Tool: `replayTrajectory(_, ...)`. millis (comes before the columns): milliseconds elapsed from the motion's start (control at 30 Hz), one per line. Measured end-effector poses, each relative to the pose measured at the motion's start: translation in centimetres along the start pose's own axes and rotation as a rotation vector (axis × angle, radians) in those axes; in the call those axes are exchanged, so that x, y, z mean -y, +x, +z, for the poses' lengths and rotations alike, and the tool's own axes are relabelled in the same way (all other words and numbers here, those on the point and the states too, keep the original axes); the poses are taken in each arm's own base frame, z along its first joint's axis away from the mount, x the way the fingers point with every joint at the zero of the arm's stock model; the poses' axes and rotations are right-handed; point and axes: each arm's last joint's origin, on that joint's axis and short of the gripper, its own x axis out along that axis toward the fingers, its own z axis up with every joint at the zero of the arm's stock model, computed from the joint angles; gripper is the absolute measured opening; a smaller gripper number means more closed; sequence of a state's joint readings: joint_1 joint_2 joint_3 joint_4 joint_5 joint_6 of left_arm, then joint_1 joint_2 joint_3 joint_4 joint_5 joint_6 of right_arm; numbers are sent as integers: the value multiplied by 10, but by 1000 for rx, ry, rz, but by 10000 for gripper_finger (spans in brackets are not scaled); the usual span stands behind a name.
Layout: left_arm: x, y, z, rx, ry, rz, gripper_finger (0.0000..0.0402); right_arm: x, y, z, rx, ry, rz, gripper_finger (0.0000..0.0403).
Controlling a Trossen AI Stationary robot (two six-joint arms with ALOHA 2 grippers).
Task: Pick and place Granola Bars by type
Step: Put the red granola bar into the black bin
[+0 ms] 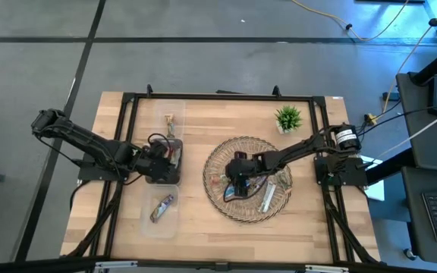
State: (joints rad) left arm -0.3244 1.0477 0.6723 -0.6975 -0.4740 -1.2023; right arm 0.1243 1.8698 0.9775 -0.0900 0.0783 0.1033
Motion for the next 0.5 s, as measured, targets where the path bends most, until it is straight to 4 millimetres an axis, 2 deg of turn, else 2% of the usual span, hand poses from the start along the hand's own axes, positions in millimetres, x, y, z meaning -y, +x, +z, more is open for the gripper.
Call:
replayTrajectory(333,7,0,4,53,34,-56,169,0,-6,4,9,1,3,113)
replayTrajectory(500,18,-2,8,139,173,-137,166,-1,-28,29,121,6,10,112)
